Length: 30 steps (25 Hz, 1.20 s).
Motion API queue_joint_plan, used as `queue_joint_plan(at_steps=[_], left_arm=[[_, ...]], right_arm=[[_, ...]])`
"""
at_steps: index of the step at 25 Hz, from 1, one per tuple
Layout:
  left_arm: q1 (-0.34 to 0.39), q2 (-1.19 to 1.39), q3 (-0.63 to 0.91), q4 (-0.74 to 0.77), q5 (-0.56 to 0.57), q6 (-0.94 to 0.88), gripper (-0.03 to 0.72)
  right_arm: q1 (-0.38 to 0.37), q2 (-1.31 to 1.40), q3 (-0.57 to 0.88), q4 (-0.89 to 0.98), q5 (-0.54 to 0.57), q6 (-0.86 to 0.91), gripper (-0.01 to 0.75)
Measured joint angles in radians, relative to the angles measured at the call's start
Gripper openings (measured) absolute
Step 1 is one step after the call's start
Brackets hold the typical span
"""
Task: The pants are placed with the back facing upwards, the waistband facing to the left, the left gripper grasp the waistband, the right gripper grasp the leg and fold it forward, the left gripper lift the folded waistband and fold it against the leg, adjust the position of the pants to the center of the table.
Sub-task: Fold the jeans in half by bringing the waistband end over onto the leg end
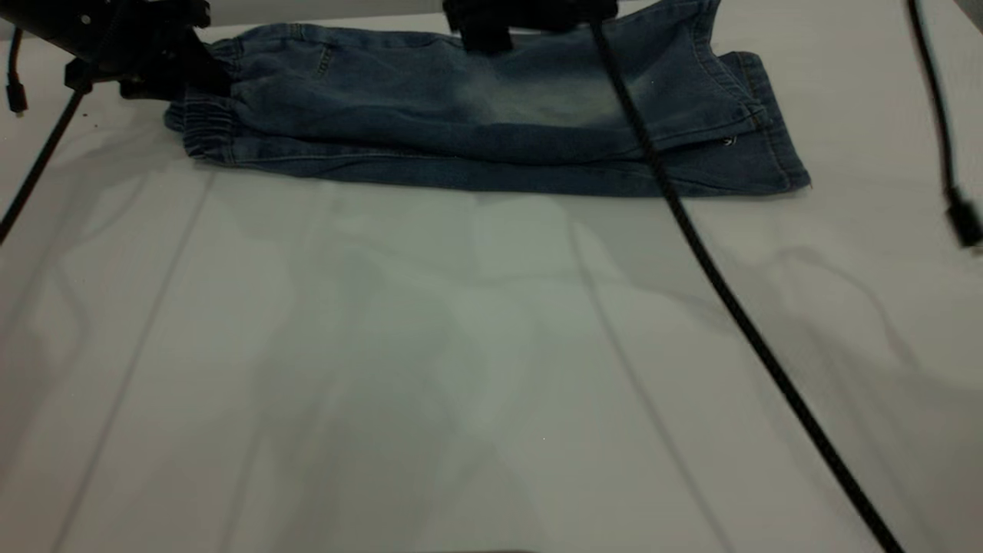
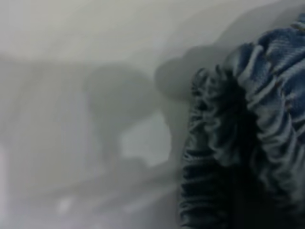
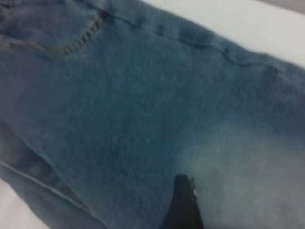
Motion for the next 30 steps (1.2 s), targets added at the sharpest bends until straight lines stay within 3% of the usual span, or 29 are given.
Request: queue_joint_plan(at_steps=[1, 3, 15, 26, 30], left_arm=[[0.0, 0.0, -0.001, -0.002, 0.008, 0.0, 0.095], [0.0, 0.0, -0.014, -0.001, 0.031, 0.0, 0.07], [-0.005, 0.0, -0.251, 0.024, 0.348, -0.009, 0.067], [-0.007, 0.001, -0.474, 0.039, 0.546, -0.118, 0.067], [-0.007, -0.017, -0.515, 0.047, 0.596, -0.127, 0.067]], right_arm=[[0.0, 0.019, -0.008, 0.002, -0.001, 0.001, 0.503], [0.0, 0.052, -0.021, 0.005, -0.001, 0.001, 0.498], [0.004, 0.119, -0.052, 0.009, 0.107, 0.002, 0.474], [0.129, 0.12, -0.066, 0.01, 0.168, 0.002, 0.469], [0.152, 0.108, -0.119, 0.01, 0.257, 0.001, 0.468]])
